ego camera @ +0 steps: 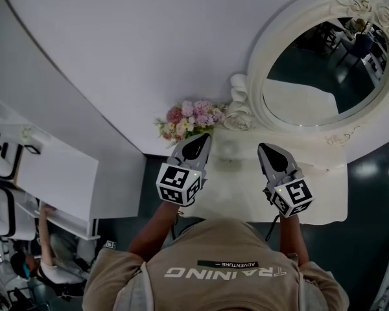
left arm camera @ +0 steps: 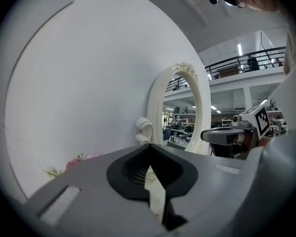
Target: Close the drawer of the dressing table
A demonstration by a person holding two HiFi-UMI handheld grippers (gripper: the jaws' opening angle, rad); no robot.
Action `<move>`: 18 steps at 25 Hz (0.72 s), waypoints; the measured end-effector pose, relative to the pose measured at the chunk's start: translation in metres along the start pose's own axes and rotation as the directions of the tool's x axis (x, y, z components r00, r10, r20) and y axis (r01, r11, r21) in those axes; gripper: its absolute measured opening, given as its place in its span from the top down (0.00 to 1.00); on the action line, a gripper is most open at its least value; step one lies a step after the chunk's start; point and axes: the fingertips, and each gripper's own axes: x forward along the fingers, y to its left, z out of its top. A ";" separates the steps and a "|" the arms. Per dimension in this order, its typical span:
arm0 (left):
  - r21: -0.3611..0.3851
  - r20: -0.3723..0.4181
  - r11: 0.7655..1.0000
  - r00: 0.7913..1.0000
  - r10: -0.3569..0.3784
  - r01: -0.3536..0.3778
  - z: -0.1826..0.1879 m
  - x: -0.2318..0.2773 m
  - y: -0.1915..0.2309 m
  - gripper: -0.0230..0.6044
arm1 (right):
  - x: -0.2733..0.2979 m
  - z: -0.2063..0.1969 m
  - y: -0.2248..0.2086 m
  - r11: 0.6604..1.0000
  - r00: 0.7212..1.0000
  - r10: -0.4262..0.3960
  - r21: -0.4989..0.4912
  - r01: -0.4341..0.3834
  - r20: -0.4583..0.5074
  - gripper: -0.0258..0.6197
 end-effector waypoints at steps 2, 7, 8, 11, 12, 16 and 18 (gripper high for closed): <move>0.007 0.017 1.000 1.000 0.001 -0.001 0.007 0.001 -0.001 0.94 | -0.002 0.007 -0.001 1.000 1.000 -0.003 -0.008 0.003 0.019 0.96; 0.021 0.047 1.000 0.999 0.012 -0.013 0.021 0.009 0.000 0.94 | -0.004 0.024 -0.012 0.999 0.997 -0.036 -0.016 0.037 0.064 0.96; 0.024 0.053 1.000 0.998 0.016 -0.017 0.023 0.010 0.001 0.94 | -0.003 0.026 -0.014 0.999 0.997 -0.040 -0.014 0.041 0.069 0.96; 0.034 0.063 0.999 0.998 0.024 -0.026 0.026 0.011 0.001 0.94 | -0.002 0.027 -0.020 0.999 0.996 -0.049 -0.007 0.050 0.075 0.96; 0.042 0.064 0.999 0.998 0.028 -0.031 0.026 0.011 0.002 0.94 | -0.001 0.026 -0.022 0.999 0.996 -0.051 -0.002 0.051 0.075 0.96; 0.063 0.053 0.997 0.997 0.049 -0.052 0.022 0.012 0.004 0.94 | 0.003 0.020 -0.026 0.999 0.996 -0.047 0.030 0.045 0.075 0.96; 0.055 0.042 0.997 0.997 0.057 -0.059 0.019 0.011 0.006 0.94 | 0.004 0.018 -0.027 0.998 0.996 -0.047 0.041 0.044 0.076 0.96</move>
